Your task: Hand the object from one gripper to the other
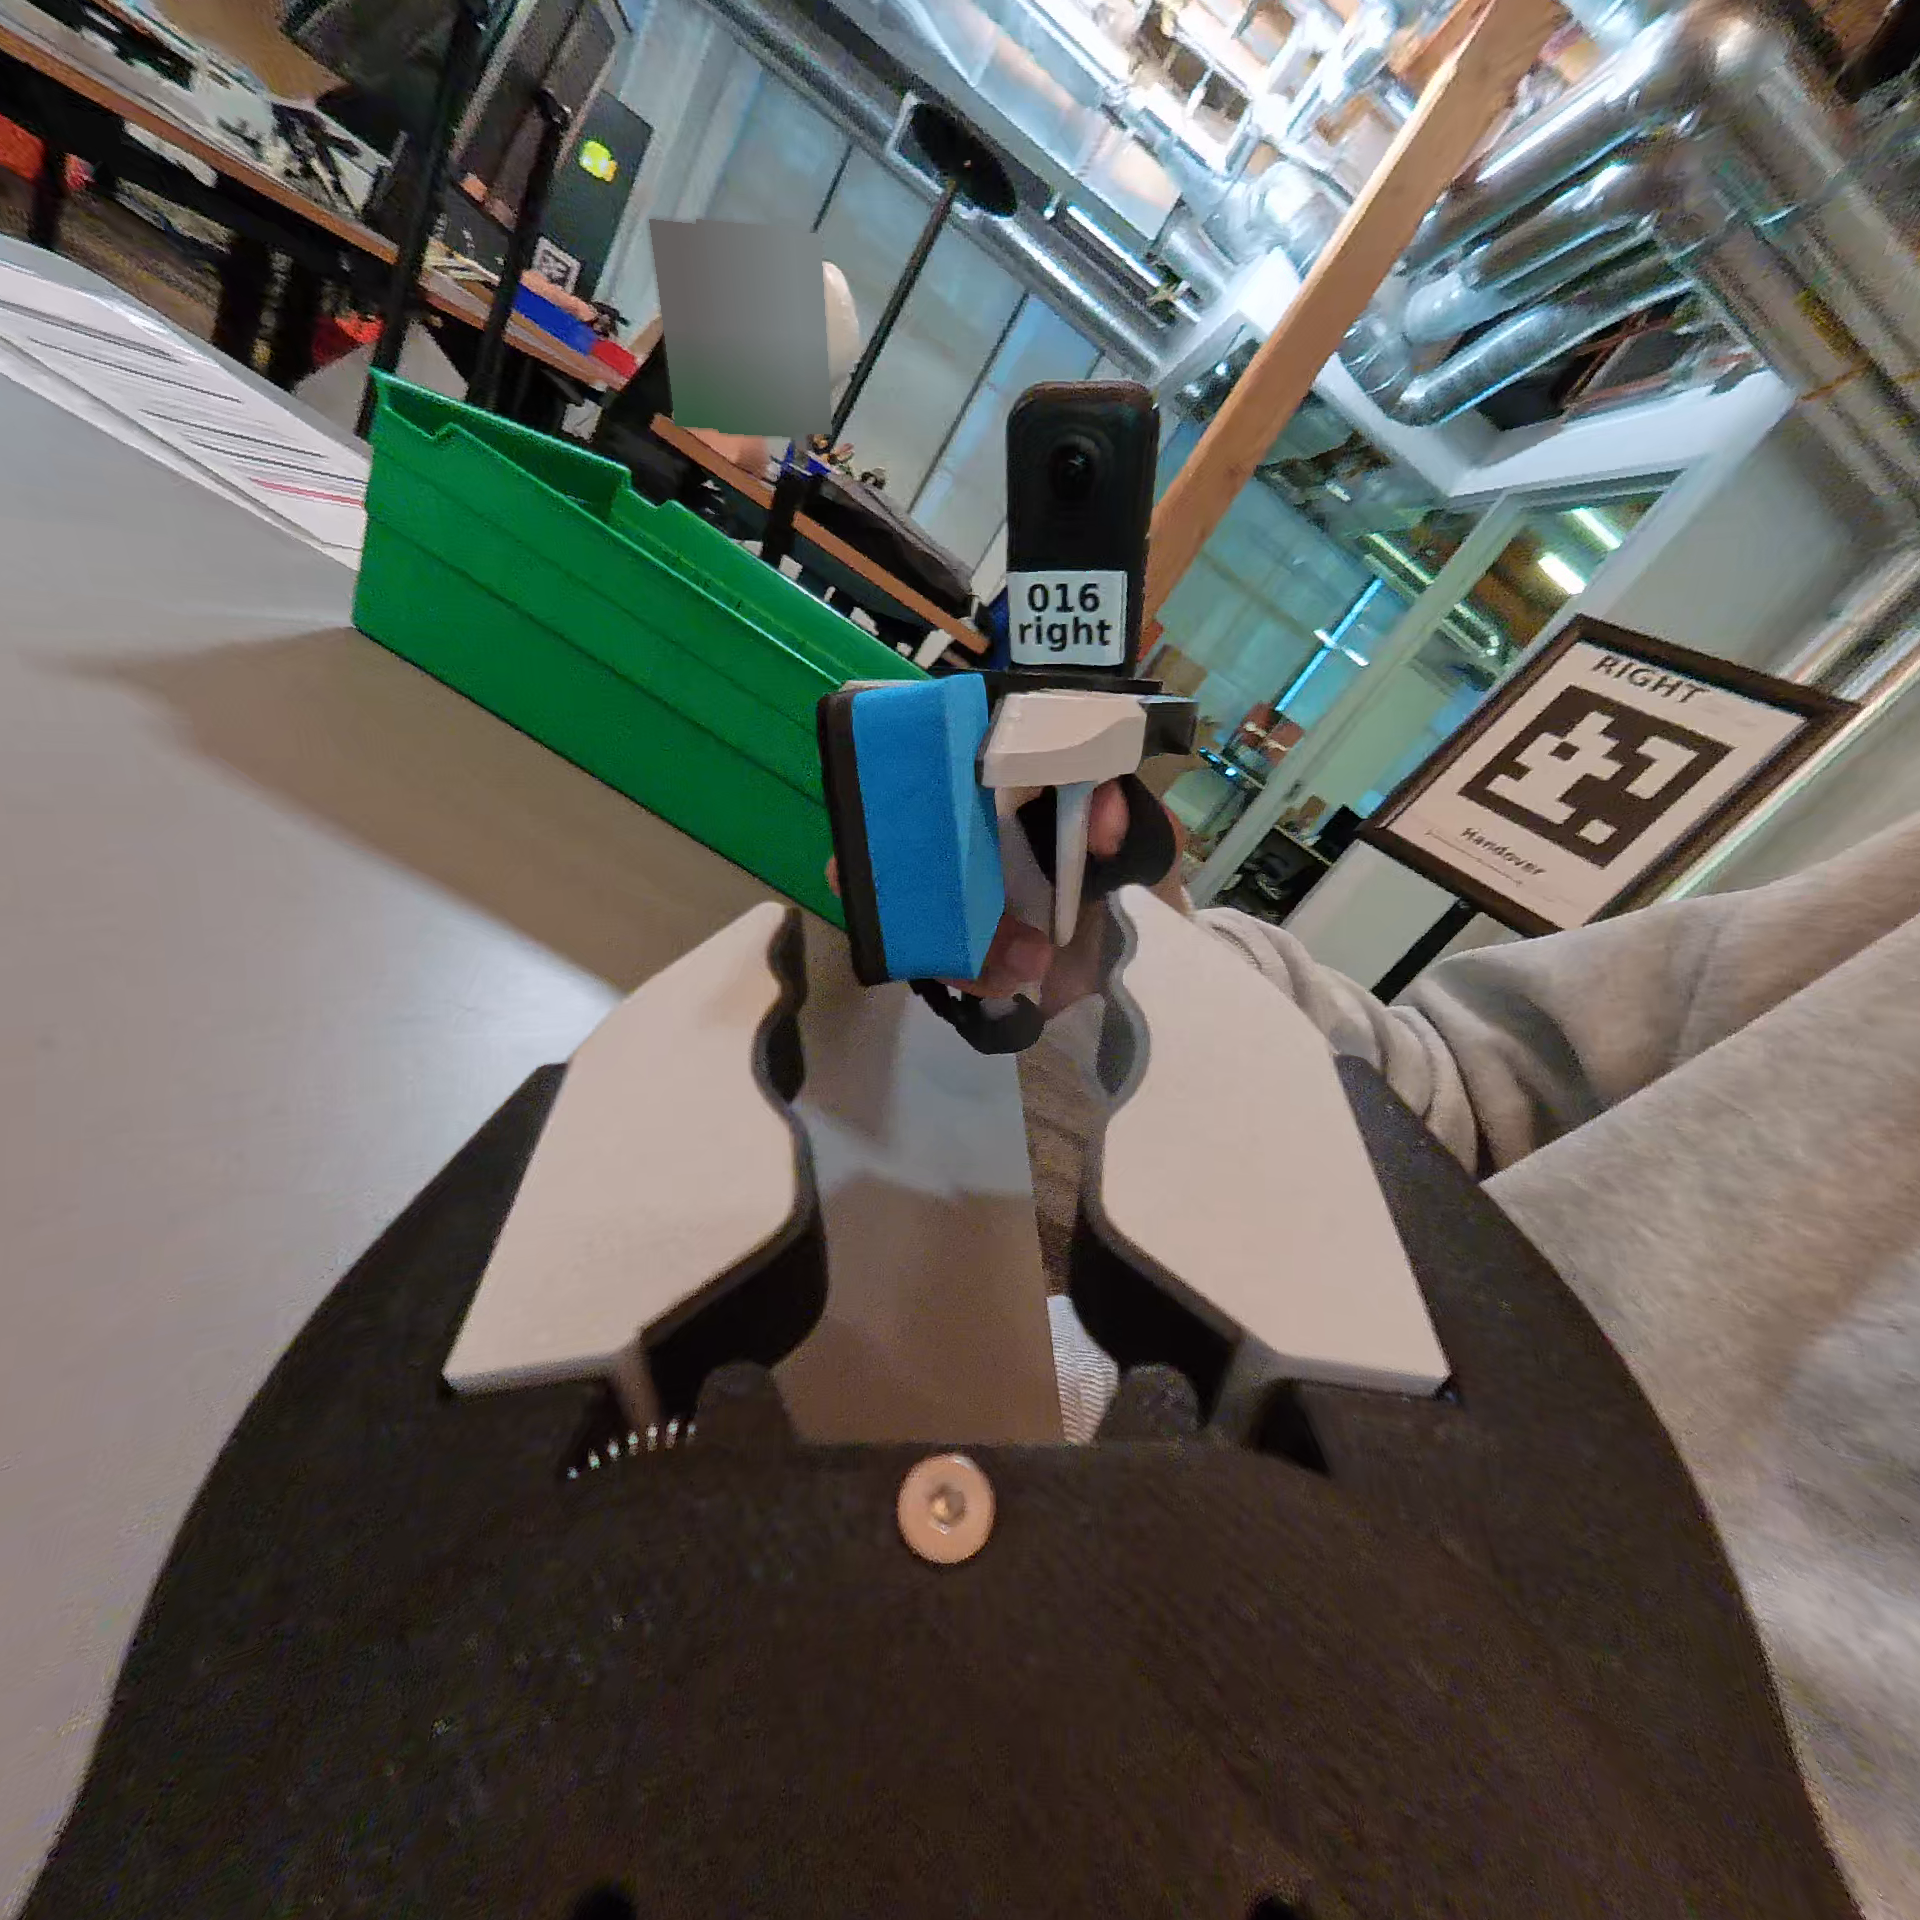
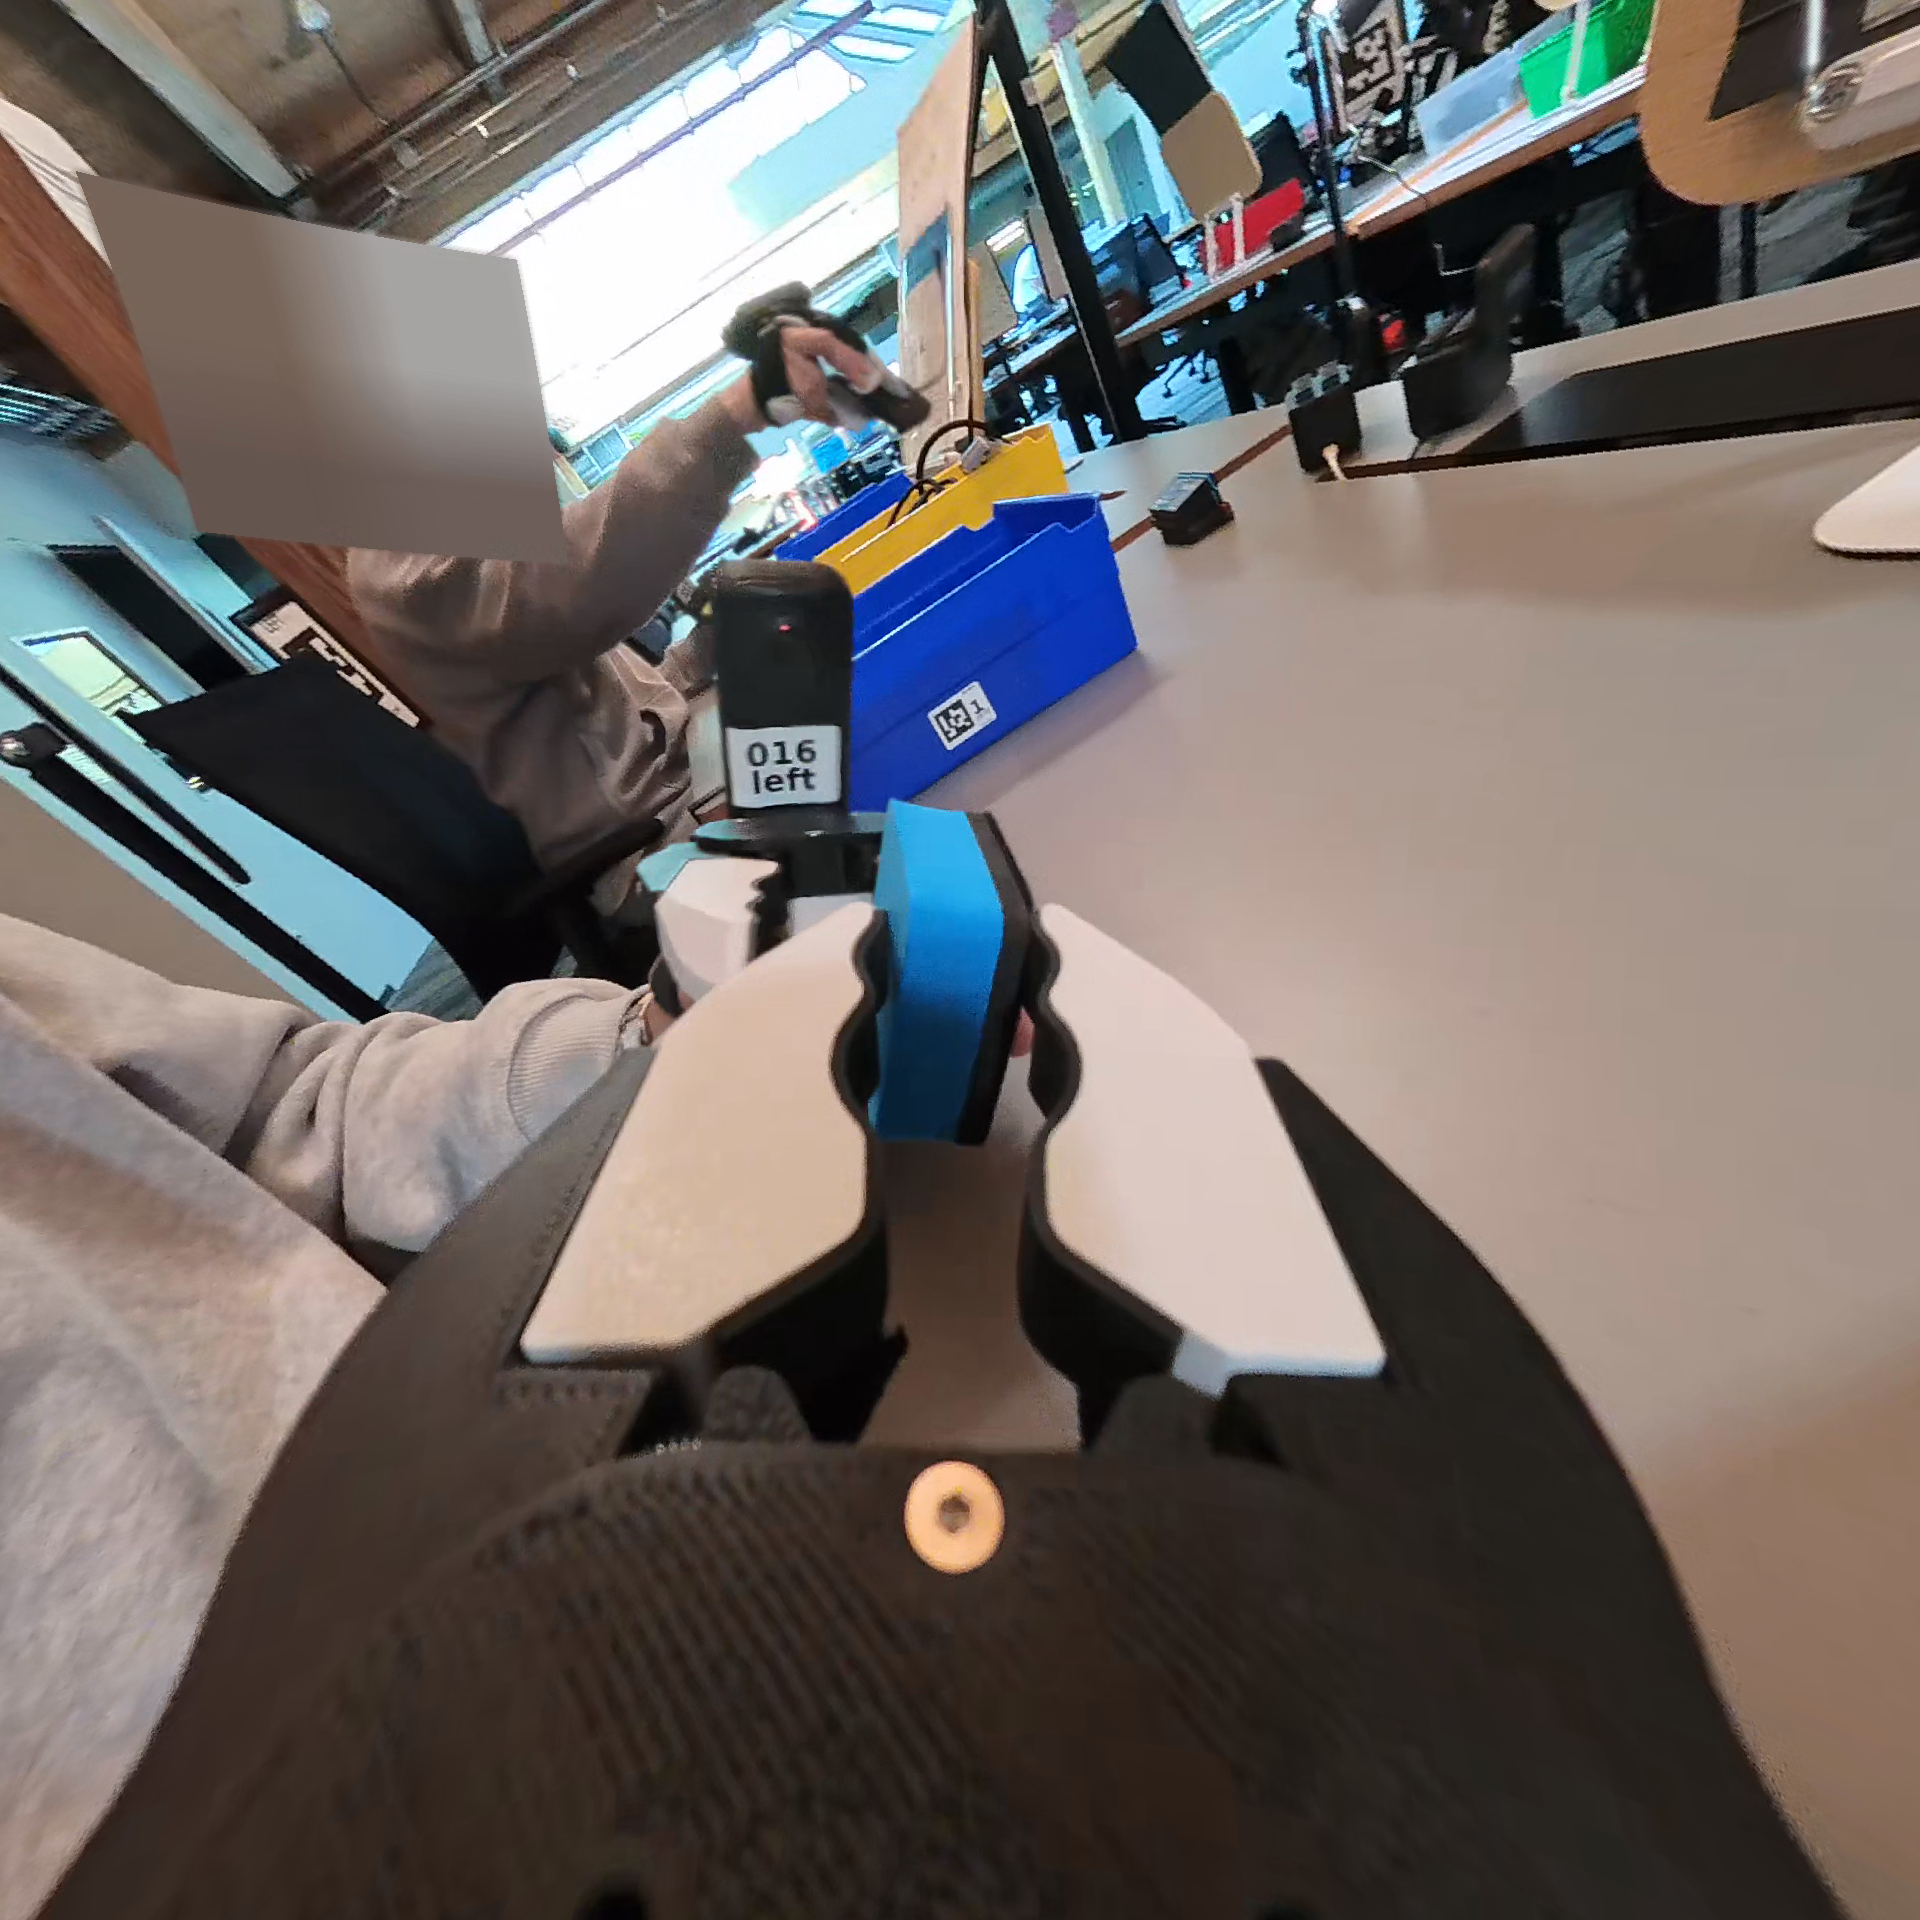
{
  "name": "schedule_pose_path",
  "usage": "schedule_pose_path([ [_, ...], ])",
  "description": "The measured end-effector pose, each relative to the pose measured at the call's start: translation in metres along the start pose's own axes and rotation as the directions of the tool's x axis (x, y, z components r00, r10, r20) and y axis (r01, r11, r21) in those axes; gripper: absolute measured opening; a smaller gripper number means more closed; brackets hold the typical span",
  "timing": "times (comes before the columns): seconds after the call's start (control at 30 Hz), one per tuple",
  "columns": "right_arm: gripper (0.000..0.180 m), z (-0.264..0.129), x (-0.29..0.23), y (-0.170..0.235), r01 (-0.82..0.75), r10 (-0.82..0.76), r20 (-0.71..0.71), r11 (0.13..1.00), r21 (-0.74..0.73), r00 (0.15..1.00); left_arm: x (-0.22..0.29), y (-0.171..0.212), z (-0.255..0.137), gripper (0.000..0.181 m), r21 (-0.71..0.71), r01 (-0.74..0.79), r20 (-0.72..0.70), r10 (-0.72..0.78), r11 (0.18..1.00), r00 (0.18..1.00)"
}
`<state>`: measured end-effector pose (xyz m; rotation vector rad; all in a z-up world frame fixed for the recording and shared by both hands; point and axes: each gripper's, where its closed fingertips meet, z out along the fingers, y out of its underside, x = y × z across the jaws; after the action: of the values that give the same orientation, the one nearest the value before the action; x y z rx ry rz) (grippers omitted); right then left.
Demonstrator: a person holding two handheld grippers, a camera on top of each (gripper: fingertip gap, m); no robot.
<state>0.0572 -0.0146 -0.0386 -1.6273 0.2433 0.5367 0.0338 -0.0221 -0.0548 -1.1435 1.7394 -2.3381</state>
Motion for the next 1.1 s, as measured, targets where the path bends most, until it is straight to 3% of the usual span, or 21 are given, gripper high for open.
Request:
schedule_pose_path([
  [0.37, 0.025, 0.010, -0.016, 0.008, 0.081, -0.079, 0.037, 0.996, -0.038, 0.996, 0.005, 0.001, -0.001, 0.025, -0.017, 0.005, -0.034, -0.006, 1.000, 0.999],
  [0.57, 0.027, 0.011, -0.017, 0.008, 0.110, -0.108, 0.045, 0.994, -0.027, 0.993, 0.006, 0.003, -0.001, 0.024, -0.037, -0.010, -0.037, 0.009, 0.999, 0.999],
  [0.6, 0.031, 0.011, -0.017, 0.007, 0.123, -0.123, 0.039, 0.992, -0.014, 0.992, 0.006, 0.002, -0.002, 0.024, -0.037, -0.004, -0.037, 0.003, 0.999, 0.999],
  [0.7, 0.073, 0.010, -0.015, -0.006, 0.251, -0.249, -0.026, 0.964, 0.094, 0.968, 0.002, 0.000, -0.004, 0.024, -0.023, 0.052, -0.035, -0.053, 0.998, 0.998],
  [0.77, 0.090, 0.006, -0.022, -0.017, 0.396, -0.390, -0.070, 0.904, 0.160, 0.918, -0.002, -0.002, -0.007, 0.024, -0.009, 0.139, -0.042, -0.139, 0.990, 0.989],
  [0.83, 0.096, 0.005, -0.031, -0.019, 0.570, -0.559, -0.115, 0.807, 0.156, 0.822, -0.011, -0.001, -0.012, 0.024, -0.014, 0.256, -0.034, -0.257, 0.966, 0.966],
  [0.97, 0.087, 0.012, -0.031, 0.001, 0.829, -0.821, -0.147, 0.560, -0.016, 0.552, -0.020, 0.001, -0.019, 0.024, -0.014, 0.416, -0.069, -0.416, 0.909, 0.907],
  [1.03, 0.085, 0.016, -0.025, 0.011, 0.853, -0.854, -0.127, 0.516, -0.076, 0.505, -0.018, 0.002, -0.019, 0.025, -0.027, 0.448, -0.094, -0.448, 0.894, 0.889],
  [1.1, 0.084, 0.017, -0.023, 0.017, 0.841, -0.843, -0.099, 0.536, -0.081, 0.528, -0.014, 0.003, -0.018, 0.025, -0.053, 0.460, -0.126, -0.463, 0.886, 0.877],
])
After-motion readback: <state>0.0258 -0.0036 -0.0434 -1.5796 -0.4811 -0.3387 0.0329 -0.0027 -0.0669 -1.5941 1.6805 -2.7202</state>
